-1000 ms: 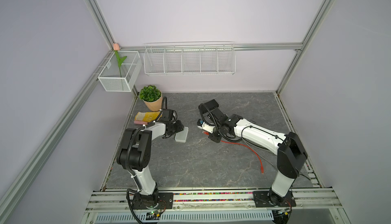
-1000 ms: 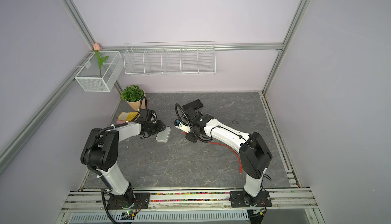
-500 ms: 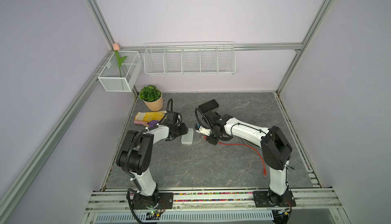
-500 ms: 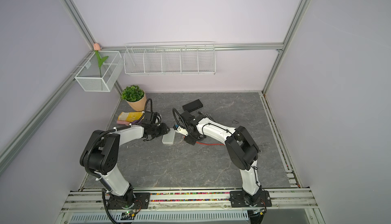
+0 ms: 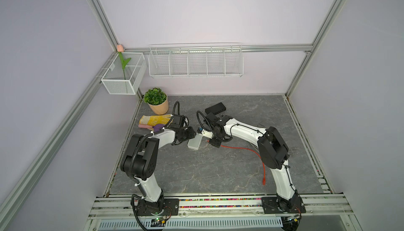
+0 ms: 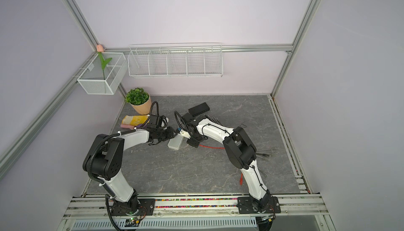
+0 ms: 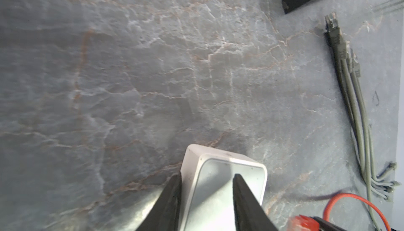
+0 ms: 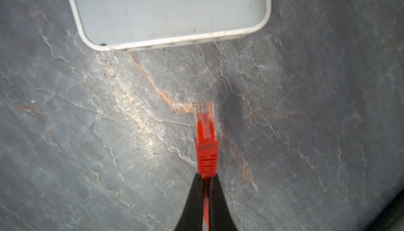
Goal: Insert the plug into the switch port
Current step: 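Align the red plug with the router's port using the right gripper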
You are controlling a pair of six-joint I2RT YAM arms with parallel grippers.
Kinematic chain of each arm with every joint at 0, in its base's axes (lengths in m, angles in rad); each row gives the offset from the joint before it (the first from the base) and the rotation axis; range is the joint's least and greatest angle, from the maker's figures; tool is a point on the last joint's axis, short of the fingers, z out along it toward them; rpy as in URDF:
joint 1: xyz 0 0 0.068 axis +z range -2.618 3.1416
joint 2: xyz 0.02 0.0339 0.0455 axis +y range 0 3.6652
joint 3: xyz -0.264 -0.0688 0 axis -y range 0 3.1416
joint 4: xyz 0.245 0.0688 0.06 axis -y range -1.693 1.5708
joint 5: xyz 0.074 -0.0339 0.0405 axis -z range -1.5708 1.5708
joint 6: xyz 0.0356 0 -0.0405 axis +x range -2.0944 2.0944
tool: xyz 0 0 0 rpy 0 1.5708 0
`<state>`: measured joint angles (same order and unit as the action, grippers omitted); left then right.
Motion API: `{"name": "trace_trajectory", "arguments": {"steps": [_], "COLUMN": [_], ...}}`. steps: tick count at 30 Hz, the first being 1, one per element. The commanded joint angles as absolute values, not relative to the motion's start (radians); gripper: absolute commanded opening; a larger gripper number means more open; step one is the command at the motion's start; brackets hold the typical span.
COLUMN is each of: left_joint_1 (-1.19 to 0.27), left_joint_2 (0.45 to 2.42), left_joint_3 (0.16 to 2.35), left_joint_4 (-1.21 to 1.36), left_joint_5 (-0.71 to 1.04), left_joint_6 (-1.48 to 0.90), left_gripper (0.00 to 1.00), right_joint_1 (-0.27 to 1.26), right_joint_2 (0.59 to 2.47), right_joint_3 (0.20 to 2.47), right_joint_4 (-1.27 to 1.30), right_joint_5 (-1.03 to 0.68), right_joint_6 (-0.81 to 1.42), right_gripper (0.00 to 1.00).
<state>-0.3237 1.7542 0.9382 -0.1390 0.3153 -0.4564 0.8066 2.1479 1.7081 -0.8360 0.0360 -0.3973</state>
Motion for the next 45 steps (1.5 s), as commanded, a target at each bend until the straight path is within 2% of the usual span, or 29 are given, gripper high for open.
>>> {"name": "trace_trajectory", "arguments": {"steps": [1, 26, 45], "left_joint_1": [-0.331, -0.331, -0.330], "left_joint_2": [1.759, 1.709, 1.715], "left_joint_3": [0.960, 0.884, 0.873], "left_joint_4": [-0.127, -0.100, -0.087], "left_joint_5": [0.338, 0.364, 0.359], "left_joint_6": [-0.436, -0.430, -0.432], "left_gripper": [0.38, 0.39, 0.39], "right_joint_1": [0.804, 0.816, 0.815], "right_joint_2": [2.171, 2.290, 2.230], "right_joint_3": [1.737, 1.897, 1.833], "right_joint_4": [-0.870, -0.949, -0.910], "right_joint_5": [0.009, -0.043, -0.015], "right_joint_6": [-0.420, -0.426, -0.413], "right_gripper": [0.06, 0.07, 0.06]}}
